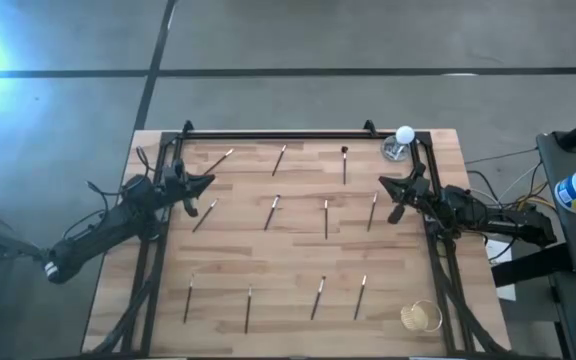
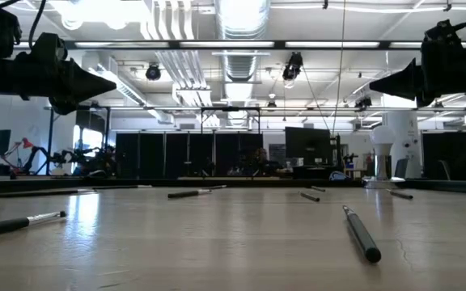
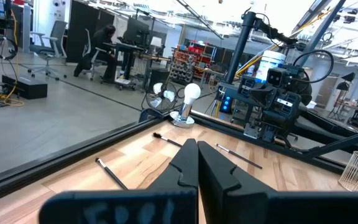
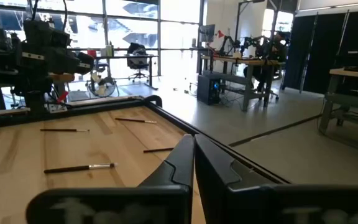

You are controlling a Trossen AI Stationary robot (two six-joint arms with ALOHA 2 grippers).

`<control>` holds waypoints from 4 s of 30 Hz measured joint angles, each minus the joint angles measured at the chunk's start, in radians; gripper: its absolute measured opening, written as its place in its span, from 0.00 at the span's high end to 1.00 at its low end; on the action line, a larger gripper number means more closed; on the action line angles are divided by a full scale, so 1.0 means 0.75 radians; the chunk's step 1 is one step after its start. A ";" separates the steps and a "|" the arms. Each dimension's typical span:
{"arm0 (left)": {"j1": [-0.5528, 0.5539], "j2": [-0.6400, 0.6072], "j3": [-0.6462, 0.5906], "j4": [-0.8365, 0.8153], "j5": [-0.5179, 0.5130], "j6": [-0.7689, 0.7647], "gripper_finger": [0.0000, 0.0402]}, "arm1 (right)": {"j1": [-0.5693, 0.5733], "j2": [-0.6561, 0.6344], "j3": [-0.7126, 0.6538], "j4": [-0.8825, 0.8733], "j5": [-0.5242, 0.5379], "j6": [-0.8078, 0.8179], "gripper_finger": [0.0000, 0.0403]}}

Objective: Pick & Place Makeup Brushes

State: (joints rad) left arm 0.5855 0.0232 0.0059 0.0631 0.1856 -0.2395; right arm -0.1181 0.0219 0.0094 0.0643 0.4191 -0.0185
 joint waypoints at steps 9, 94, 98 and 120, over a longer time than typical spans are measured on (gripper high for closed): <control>0.000 0.000 0.000 0.000 0.000 0.000 1.00 | 0.000 0.000 0.000 0.000 0.000 0.000 0.98; 0.000 0.000 0.000 0.000 0.000 0.000 1.00 | -0.460 1.835 0.783 -0.896 -0.145 1.700 0.72; 0.000 0.000 0.000 0.000 0.000 0.000 1.00 | -0.464 1.892 0.795 -0.854 -0.140 1.686 0.75; 0.000 0.000 0.000 -0.001 0.000 0.000 1.00 | -0.396 1.785 0.787 -0.928 -0.176 1.630 0.98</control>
State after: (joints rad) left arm 0.5855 0.0232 0.0059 0.0628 0.1856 -0.2394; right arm -0.4148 1.3609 0.5999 -0.6318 0.2873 1.2040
